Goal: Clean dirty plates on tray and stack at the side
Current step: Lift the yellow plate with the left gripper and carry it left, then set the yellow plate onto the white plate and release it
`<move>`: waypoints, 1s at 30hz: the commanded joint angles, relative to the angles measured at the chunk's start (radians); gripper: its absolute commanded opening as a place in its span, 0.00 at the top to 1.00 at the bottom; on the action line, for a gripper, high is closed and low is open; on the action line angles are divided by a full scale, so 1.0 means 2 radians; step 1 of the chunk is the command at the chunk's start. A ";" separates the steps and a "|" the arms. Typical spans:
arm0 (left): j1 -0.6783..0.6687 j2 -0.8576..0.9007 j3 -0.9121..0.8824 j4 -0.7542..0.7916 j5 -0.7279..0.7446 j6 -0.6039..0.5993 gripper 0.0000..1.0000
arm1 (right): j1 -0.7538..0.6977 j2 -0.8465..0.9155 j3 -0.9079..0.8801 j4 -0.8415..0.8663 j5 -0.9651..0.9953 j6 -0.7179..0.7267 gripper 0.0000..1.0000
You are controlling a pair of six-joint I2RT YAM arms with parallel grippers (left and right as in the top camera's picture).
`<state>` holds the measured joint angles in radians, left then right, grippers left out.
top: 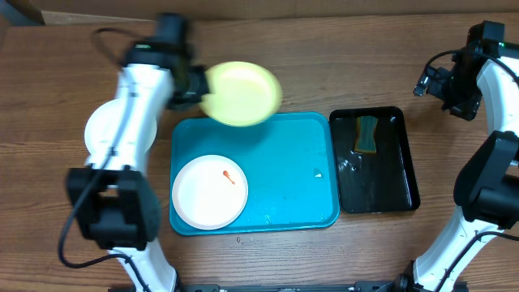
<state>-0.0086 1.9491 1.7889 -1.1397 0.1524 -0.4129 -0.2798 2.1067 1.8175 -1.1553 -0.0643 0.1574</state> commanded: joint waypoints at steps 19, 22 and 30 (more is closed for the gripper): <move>0.273 0.003 -0.059 0.000 -0.075 -0.007 0.96 | -0.001 -0.012 0.008 0.001 -0.002 0.004 0.00; 0.273 0.003 -0.089 0.030 -0.078 -0.011 0.96 | -0.001 -0.012 0.008 0.001 -0.002 0.004 0.00; 0.273 0.002 -0.120 0.084 -0.076 -0.011 0.90 | -0.001 -0.012 0.008 0.001 -0.002 0.004 0.00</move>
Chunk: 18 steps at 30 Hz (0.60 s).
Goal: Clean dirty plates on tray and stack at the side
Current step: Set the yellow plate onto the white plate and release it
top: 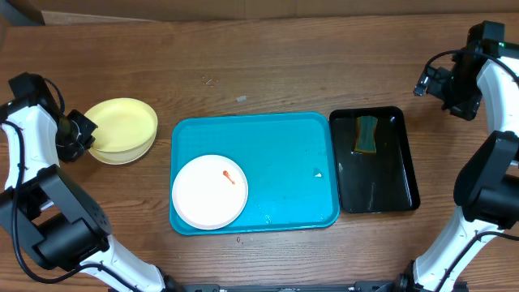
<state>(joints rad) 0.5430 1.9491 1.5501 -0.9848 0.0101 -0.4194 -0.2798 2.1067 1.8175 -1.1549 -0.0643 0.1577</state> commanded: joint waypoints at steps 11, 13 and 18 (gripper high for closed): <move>-0.003 0.002 0.014 -0.034 0.158 0.040 0.21 | -0.001 -0.012 0.008 0.001 -0.002 0.004 0.00; -0.008 -0.001 0.016 -0.059 0.195 0.059 0.33 | -0.001 -0.012 0.008 0.001 -0.002 0.004 0.00; -0.038 -0.019 0.015 -0.140 0.208 0.109 0.51 | -0.001 -0.012 0.008 0.001 -0.002 0.004 0.00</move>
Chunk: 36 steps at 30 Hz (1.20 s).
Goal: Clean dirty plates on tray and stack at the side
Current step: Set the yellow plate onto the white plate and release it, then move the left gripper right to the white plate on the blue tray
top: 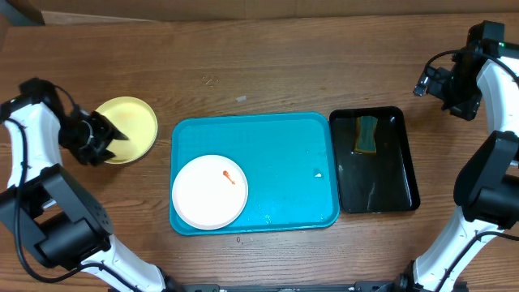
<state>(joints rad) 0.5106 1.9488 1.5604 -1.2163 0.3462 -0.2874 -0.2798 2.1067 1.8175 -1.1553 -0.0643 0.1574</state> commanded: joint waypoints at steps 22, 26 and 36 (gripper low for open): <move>-0.248 -0.198 -0.152 -0.095 -0.152 -0.083 0.62 | -0.001 -0.012 0.008 0.001 -0.002 0.004 0.00; -0.249 -0.248 -0.213 -0.073 -0.152 -0.105 0.61 | -0.001 -0.012 0.008 0.001 -0.002 0.004 0.00; -0.230 -0.281 -0.361 0.078 -0.177 -0.126 0.61 | -0.001 -0.012 0.008 0.001 -0.002 0.004 0.00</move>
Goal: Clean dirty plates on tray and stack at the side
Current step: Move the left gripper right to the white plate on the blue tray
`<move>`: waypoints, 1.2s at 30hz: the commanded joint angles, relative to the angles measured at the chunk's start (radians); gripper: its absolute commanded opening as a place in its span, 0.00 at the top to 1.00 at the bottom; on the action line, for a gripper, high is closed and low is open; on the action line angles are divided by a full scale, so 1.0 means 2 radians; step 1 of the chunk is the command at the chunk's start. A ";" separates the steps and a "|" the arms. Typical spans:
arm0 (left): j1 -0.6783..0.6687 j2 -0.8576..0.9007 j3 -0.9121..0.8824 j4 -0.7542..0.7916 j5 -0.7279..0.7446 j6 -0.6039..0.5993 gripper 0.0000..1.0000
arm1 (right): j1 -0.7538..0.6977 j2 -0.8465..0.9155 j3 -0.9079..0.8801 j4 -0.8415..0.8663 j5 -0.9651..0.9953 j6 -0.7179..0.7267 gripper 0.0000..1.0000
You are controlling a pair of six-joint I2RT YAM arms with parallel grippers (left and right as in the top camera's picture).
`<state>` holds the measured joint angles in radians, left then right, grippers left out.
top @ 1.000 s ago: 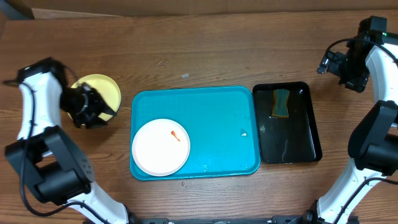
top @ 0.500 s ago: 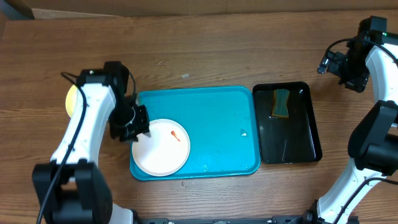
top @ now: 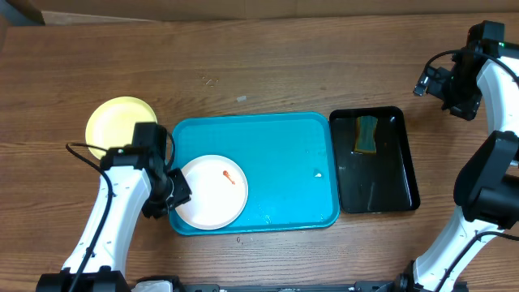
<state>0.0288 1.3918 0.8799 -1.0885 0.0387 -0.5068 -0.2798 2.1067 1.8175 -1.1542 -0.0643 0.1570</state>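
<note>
A white plate (top: 209,192) with a red smear lies in the front left corner of the blue tray (top: 284,162). My left gripper (top: 177,197) sits at that plate's left rim, fingers toward it and seemingly open. A yellow plate (top: 120,123) rests on the table left of the tray. My right gripper (top: 425,83) hangs at the far right, away from the plates; its fingers are too small to read.
A black basin (top: 405,166) holding a green-yellow sponge (top: 366,134) stands right of the blue tray. Small crumbs lie on the wood behind the tray. My left arm stretches across the front left of the table.
My left gripper was at the yellow plate's left side on the table; now it is at the left rim of the white plate on the tray. The yellow plate stays where it lay.
My left gripper held the yellow plate in the air above the tray's back left corner, with a white plate lying on the table at the left. Then the yellow plate was down there, the gripper still beside it. Now the gripper is at the smeared white plate.
</note>
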 commanded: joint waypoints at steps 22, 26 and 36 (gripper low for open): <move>0.030 -0.002 -0.090 0.105 0.043 0.020 0.80 | -0.001 -0.012 0.008 0.001 -0.002 0.004 0.00; 0.030 -0.002 -0.090 0.105 0.043 0.020 0.80 | -0.001 -0.012 0.008 0.001 -0.002 0.004 0.00; 0.030 -0.002 -0.090 0.095 0.043 0.029 0.74 | -0.001 -0.012 0.008 0.001 -0.002 0.004 0.00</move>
<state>0.0914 1.3922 0.7109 -0.8940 0.1123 -0.4694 -0.2798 2.1067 1.8175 -1.1545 -0.0647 0.1574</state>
